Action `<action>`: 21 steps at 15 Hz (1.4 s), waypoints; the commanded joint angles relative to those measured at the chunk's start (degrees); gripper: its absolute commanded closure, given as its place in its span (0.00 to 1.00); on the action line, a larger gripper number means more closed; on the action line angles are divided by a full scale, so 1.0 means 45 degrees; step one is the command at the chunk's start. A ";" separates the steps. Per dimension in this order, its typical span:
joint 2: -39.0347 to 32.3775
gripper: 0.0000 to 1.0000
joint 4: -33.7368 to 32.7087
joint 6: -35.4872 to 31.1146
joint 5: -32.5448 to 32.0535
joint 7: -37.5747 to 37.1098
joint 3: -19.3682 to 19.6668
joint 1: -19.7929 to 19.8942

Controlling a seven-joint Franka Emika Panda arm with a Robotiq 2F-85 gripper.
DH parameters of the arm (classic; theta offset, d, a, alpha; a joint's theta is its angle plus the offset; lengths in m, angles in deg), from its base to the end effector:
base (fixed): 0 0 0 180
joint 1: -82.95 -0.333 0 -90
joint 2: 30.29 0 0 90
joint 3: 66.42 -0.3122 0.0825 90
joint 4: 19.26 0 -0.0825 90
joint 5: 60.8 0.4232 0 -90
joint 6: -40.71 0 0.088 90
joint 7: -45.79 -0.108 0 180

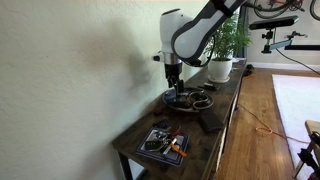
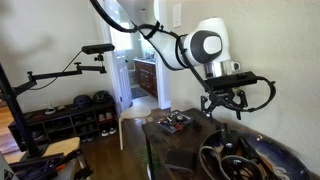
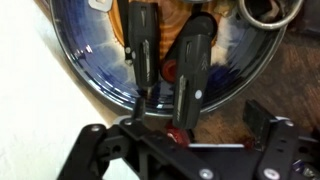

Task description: Take three black objects between the bowls and put them in the bowl on the right

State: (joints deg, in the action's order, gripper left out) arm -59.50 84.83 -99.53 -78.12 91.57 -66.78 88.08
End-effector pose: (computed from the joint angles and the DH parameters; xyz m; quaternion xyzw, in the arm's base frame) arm 0.6869 -0.0580 0.2385 0.8862 0.4480 0.0108 0.1175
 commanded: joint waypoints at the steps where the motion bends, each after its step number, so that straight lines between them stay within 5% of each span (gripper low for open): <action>1: -0.0484 0.00 -0.0769 0.0493 0.0245 0.0127 -0.0338 -0.0110; 10: -0.1310 0.00 -0.1542 0.0761 0.1062 0.0291 -0.1281 -0.0134; 21: -0.1338 0.00 -0.1286 0.1354 0.1509 0.0183 -0.1161 -0.0041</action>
State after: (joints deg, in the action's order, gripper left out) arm -65.70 78.72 -94.65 -72.15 92.07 -72.44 87.75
